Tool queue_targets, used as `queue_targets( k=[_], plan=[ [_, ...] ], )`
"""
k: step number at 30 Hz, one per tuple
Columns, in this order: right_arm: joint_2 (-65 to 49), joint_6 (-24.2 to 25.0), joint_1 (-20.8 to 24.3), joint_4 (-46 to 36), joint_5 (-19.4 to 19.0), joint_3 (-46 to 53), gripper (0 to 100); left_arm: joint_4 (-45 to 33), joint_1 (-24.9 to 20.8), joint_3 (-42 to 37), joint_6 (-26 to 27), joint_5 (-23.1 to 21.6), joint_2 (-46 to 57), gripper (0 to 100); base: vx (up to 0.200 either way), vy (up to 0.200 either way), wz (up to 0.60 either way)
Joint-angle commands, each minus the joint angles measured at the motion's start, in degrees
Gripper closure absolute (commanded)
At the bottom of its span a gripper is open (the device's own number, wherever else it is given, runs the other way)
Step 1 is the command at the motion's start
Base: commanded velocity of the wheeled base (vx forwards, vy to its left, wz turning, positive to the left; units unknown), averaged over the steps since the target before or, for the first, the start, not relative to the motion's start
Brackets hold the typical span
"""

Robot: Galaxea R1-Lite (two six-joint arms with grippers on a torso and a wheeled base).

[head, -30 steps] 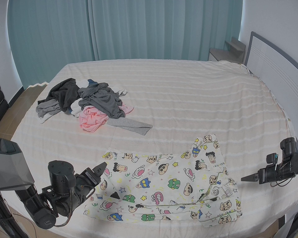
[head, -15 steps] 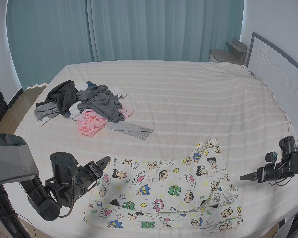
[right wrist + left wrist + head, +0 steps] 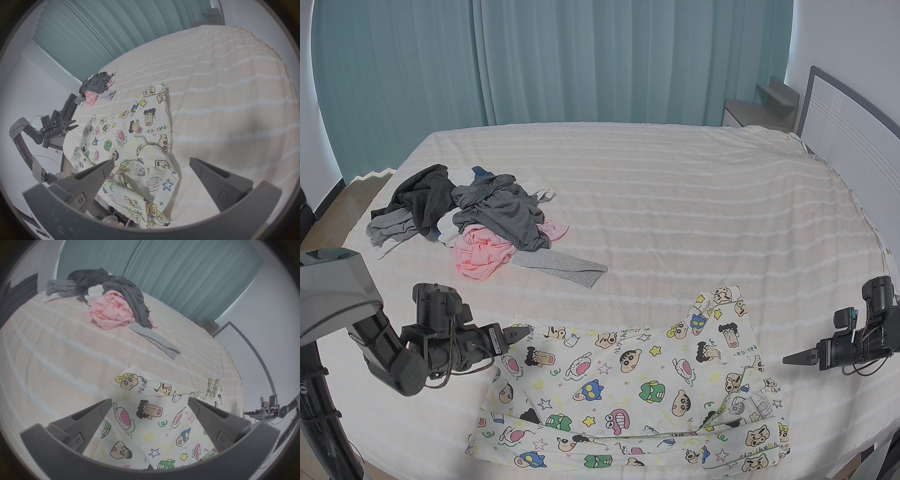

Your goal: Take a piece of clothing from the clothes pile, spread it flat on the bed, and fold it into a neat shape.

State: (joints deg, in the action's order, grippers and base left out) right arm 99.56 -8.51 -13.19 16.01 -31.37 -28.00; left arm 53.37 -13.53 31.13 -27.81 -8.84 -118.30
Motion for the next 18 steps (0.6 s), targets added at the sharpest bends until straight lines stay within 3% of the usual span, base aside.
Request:
queue_targets(
  k=[1,10,18],
  plan=[
    [-0.51,-0.02,0.09,-0.01,-0.01,0.49,0,-15.49,2.81,16.06,2.49,-8.56,-1.67,0,0.000,0.000,0.00],
    [-0.86,-0.10,0.62,-0.01,-0.01,1.28,0,-18.92,3.95,23.53,9.26,-8.30,-9.85,0,0.000,0.000,0.00],
    [-3.06,-0.10,0.71,-0.01,0.08,2.16,0,-18.74,4.57,28.72,9.70,-8.39,-15.21,0,0.000,0.000,0.00]
  ],
)
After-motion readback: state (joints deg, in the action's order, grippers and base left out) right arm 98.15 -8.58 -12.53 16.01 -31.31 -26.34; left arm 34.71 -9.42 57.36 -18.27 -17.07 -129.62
